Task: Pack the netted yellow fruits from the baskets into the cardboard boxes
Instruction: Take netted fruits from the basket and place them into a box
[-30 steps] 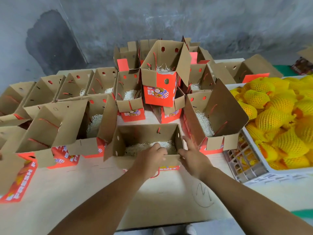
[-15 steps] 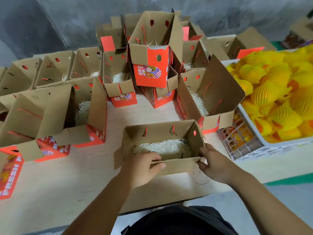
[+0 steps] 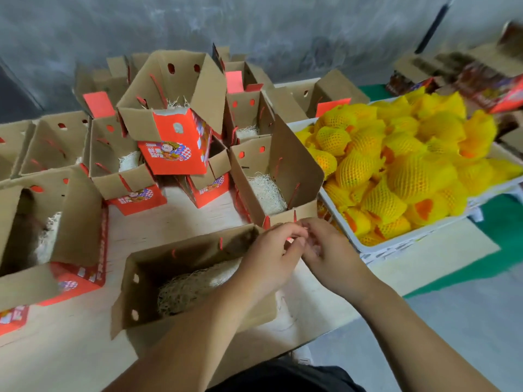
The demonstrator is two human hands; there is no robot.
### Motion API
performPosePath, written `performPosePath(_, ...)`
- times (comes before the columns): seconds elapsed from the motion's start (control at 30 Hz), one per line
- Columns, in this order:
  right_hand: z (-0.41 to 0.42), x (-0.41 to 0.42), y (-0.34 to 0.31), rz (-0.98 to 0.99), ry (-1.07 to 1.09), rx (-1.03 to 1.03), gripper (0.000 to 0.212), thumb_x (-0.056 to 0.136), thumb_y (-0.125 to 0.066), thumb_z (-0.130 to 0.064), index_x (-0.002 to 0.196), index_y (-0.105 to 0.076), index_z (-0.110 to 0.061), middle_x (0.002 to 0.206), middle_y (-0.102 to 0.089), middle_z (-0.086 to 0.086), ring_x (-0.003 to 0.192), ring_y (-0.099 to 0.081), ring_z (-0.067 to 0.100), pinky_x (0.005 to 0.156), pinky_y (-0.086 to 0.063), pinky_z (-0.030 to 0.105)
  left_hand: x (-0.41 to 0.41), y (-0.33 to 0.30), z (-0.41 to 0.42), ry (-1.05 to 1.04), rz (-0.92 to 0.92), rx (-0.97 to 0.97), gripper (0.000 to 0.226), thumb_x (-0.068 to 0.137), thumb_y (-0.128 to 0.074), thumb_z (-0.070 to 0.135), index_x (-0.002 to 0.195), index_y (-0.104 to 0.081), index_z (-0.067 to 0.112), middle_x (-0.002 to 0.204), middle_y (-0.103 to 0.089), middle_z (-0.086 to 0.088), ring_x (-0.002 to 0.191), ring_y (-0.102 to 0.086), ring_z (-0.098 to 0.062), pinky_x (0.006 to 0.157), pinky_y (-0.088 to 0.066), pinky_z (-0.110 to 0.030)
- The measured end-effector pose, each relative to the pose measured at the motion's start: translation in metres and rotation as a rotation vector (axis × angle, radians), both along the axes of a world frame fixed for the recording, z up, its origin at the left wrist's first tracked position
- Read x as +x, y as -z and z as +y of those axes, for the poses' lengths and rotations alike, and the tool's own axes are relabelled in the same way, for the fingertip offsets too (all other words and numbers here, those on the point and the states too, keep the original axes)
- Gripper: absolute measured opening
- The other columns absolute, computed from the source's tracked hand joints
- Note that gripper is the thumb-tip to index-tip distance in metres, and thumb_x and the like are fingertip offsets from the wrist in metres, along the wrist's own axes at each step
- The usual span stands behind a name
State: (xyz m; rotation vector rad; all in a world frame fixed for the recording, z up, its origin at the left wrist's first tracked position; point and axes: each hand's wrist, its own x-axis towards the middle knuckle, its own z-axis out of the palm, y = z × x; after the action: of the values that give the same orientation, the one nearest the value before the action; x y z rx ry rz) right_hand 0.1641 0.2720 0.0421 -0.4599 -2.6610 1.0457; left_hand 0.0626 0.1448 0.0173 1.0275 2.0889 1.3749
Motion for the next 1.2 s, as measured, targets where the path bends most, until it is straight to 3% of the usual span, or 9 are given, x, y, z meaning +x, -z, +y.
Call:
performPosePath(0.1,0.04,0.007,-0.014,0.035,0.062,0.089,0.026,0.094,-0.066,-0.013,0.119,-0.064,-0.011,0.113,-0.065,0.004,0.104,-0.06,0.022,0.084,-0.047,0.03,0.011,-0.01,0.044,0.017,-0.064,0.054,0.024,0.097,-0.052,0.035,0.113,-0.069,0.035,0.112,-0.07,0.019,0.106,-0.064,0.0,0.091,-0.05,-0.022)
performPosePath(0.27,0.122,0.027,-0.026,0.003,0.379,0.428,0.058,0.078,-0.073,-0.025,0.134,-0.061,-0.018,0.141,-0.05,0.013,0.123,-0.047,0.041,0.097,-0.041,0.049,0.019,-0.025,0.117,0.073,-0.094,0.07,0.024,0.099,-0.057,0.023,0.118,-0.069,0.029,0.109,-0.07,0.014,0.091,-0.067,-0.001,0.077,-0.048,-0.014)
performPosePath(0.4,0.186,0.035,-0.032,-0.128,0.568,0.458,0.083,0.077,-0.069,-0.04,0.153,-0.041,-0.025,0.156,-0.035,0.015,0.136,-0.035,0.042,0.106,-0.034,0.057,0.022,-0.029,0.164,0.021,0.026,0.034,0.031,0.099,-0.063,0.022,0.129,-0.063,0.031,0.127,-0.06,0.012,0.114,-0.058,-0.003,0.093,-0.047,-0.021)
performPosePath(0.5,0.214,0.03,-0.026,-0.29,0.507,0.387,0.093,0.08,-0.074,-0.05,0.159,-0.031,-0.026,0.154,-0.038,0.012,0.136,-0.035,0.041,0.106,-0.033,0.054,0.028,-0.028,0.193,0.063,0.217,-0.101,0.051,0.095,-0.068,0.029,0.144,-0.053,0.03,0.141,-0.052,0.006,0.13,-0.05,-0.014,0.105,-0.043,-0.034)
performPosePath(0.67,0.216,0.03,-0.019,-0.2,0.435,0.366,0.083,0.075,-0.075,-0.05,0.147,-0.046,-0.022,0.143,-0.044,0.011,0.125,-0.041,0.041,0.099,-0.039,0.051,0.044,-0.014,0.221,0.041,0.3,-0.328,0.074,0.083,-0.079,0.041,0.147,-0.045,0.025,0.14,-0.049,-0.004,0.132,-0.045,-0.03,0.108,-0.04,-0.043)
performPosePath(0.87,0.231,0.049,-0.027,-0.314,0.242,0.503,0.096,0.068,-0.078,-0.04,0.15,-0.029,-0.034,0.168,0.002,0.002,0.145,-0.009,0.036,0.109,-0.029,0.057,0.057,-0.002,0.229,-0.104,0.58,-0.411,0.075,0.076,-0.077,0.054,0.139,-0.049,0.025,0.125,-0.054,-0.002,0.116,-0.052,-0.031,0.096,-0.041,-0.04)
performPosePath(0.97,0.237,0.049,-0.032,-0.287,0.229,0.541,0.09,0.07,-0.081,-0.041,0.145,-0.033,-0.033,0.165,-0.018,-0.002,0.144,-0.017,0.036,0.106,-0.03,0.055,0.055,-0.001,0.227,-0.184,0.468,-0.275,0.067,0.072,-0.079,0.046,0.13,-0.054,0.024,0.118,-0.056,0.003,0.111,-0.055,-0.023,0.089,-0.044,-0.034)
performPosePath(1.07,0.238,0.047,-0.03,-0.284,0.245,0.46,0.101,0.071,-0.082,-0.053,0.148,-0.022,-0.034,0.147,-0.043,-0.007,0.128,-0.03,0.033,0.098,-0.03,0.051,0.05,-0.003,0.218,-0.241,0.199,-0.149,0.065,0.07,-0.076,0.049,0.125,-0.044,0.04,0.117,-0.046,0.019,0.103,-0.048,-0.004,0.079,-0.04,-0.028)
performPosePath(1.2,0.237,0.042,-0.029,-0.259,0.301,0.421,0.129,0.063,-0.079,-0.069,0.161,-0.001,-0.036,0.142,-0.047,-0.008,0.122,-0.032,0.03,0.094,-0.027,0.049,0.041,-0.007,0.206,-0.252,-0.163,0.003,0.06,0.073,-0.076,0.051,0.127,-0.05,0.049,0.125,-0.058,0.022,0.112,-0.059,0.0,0.092,-0.056,-0.037)
